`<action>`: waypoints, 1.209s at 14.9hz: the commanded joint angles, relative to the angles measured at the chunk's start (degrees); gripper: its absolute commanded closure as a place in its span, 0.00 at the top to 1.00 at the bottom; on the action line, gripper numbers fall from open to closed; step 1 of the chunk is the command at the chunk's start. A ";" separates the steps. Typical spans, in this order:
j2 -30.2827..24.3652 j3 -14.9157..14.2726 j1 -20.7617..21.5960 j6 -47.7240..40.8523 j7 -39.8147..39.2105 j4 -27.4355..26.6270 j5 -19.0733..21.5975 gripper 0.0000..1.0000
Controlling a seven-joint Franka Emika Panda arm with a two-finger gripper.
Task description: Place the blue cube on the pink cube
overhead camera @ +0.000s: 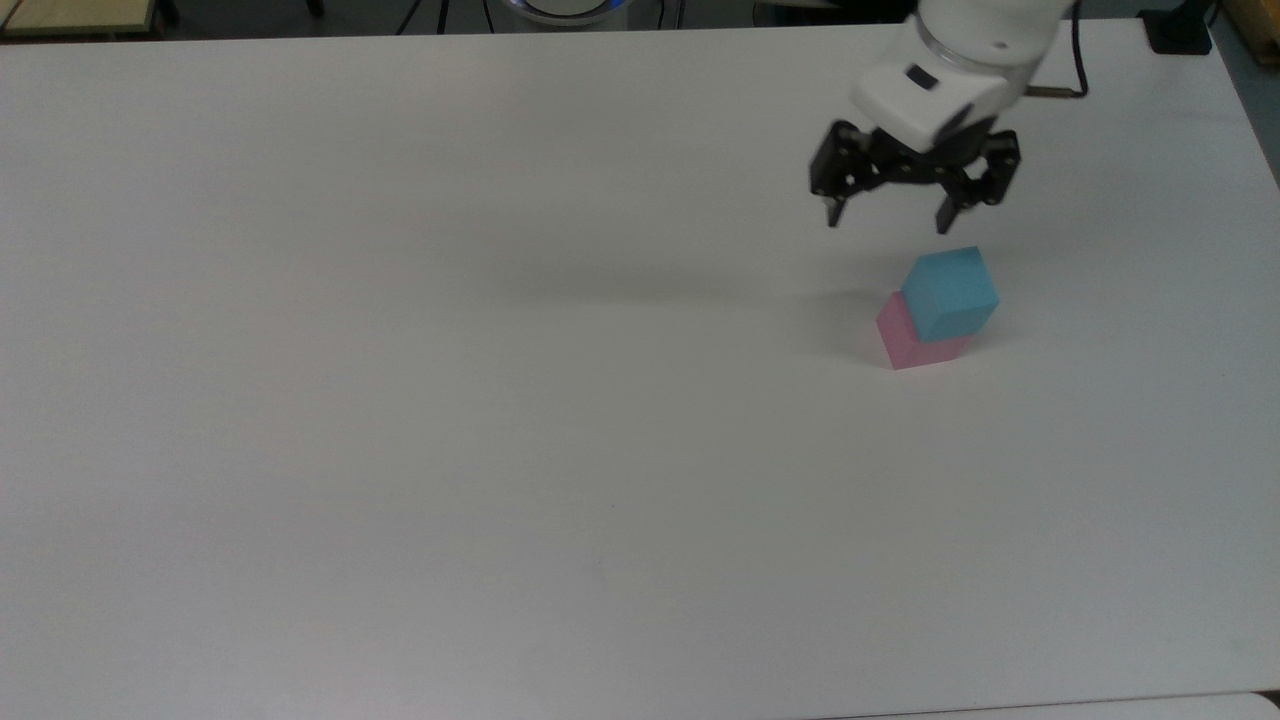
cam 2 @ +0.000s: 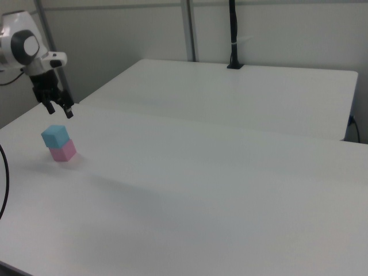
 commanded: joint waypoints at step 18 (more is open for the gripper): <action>-28.26 -0.21 -23.05 -15.92 -17.95 -15.69 -1.93 1.00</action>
